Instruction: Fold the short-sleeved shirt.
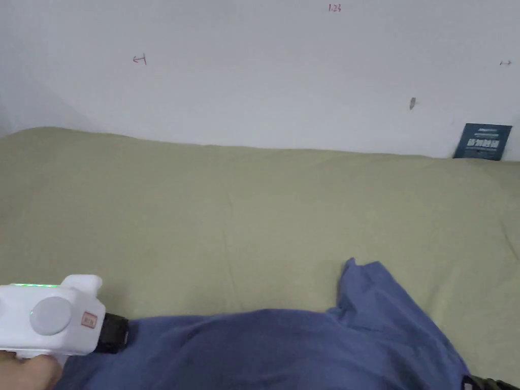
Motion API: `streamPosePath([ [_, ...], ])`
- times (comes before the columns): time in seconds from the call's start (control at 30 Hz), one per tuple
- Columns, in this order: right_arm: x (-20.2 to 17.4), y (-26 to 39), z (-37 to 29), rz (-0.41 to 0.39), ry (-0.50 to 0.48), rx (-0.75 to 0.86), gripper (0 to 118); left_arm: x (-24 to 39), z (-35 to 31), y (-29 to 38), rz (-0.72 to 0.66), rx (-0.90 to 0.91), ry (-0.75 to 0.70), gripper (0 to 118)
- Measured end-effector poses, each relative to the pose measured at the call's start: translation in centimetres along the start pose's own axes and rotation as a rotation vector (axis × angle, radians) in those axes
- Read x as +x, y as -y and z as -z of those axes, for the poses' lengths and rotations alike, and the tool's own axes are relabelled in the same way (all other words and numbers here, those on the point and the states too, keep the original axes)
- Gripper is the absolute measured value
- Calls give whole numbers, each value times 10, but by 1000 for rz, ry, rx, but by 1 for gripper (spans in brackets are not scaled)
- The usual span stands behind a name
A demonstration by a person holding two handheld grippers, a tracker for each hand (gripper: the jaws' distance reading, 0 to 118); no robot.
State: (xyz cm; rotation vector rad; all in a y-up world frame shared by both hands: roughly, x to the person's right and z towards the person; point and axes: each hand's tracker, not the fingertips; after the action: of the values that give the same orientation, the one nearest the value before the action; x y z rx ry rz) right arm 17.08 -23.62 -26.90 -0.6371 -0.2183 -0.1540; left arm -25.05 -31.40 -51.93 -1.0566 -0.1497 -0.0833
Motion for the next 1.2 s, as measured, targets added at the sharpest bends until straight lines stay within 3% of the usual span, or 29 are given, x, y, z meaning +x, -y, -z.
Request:
streamPosePath([
  [0.03, 4, -6, 8, 3, 1, -6, 6, -7, 0, 0, -6, 18, -2, 24],
  [0.07, 9, -13, 19, -6, 0, -10, 19, -7, -2, 1, -3, 34, 29, 0],
  [0.1, 15, -20, 30, -14, -2, -21, 56, -4, -5, 2, 5, 52, 71, 0],
  [0.13, 21, -31, 45, -26, -12, -47, 87, -4, -5, 3, 19, 62, 24, 0],
  [0.17, 29, -42, 67, -46, -42, -97, 103, -5, -3, 3, 33, 53, 21, 0],
  [0.2, 36, -51, 86, -42, -62, -141, 103, -6, -2, 3, 32, 52, 23, 0],
  [0.3, 64, -87, 155, -55, -121, -232, 101, -14, 2, 5, -17, 52, 49, 0],
  [0.47, 89, -113, 242, -54, -44, -542, 101, -17, 3, 2, -29, 43, 66, 0],
  [0.57, 88, -115, 264, -41, -75, -538, 97, -12, 2, 0, -21, 34, 62, 0],
  [0.63, 85, -114, 268, -45, -119, -521, 80, -12, 2, 0, -14, 32, 61, 0],
  [0.7, 79, -110, 275, -54, -128, -588, 55, -11, 3, 0, -15, 32, 62, 0],
  [0.77, 70, -105, 275, -143, -25, -616, 30, -12, 3, 0, -19, 31, 65, 0],
  [0.8, 68, -107, 268, -181, -19, -559, 3, -12, 2, 0, -21, 30, 67, 0],
  [0.93, 72, -113, 256, -42, -115, -527, 2, -11, 2, 1, -11, 34, 64, 0],
  [1.2, 59, -120, 182, -127, -197, -367, 2, -13, -29, 11, -21, 107, 140, 0],
])
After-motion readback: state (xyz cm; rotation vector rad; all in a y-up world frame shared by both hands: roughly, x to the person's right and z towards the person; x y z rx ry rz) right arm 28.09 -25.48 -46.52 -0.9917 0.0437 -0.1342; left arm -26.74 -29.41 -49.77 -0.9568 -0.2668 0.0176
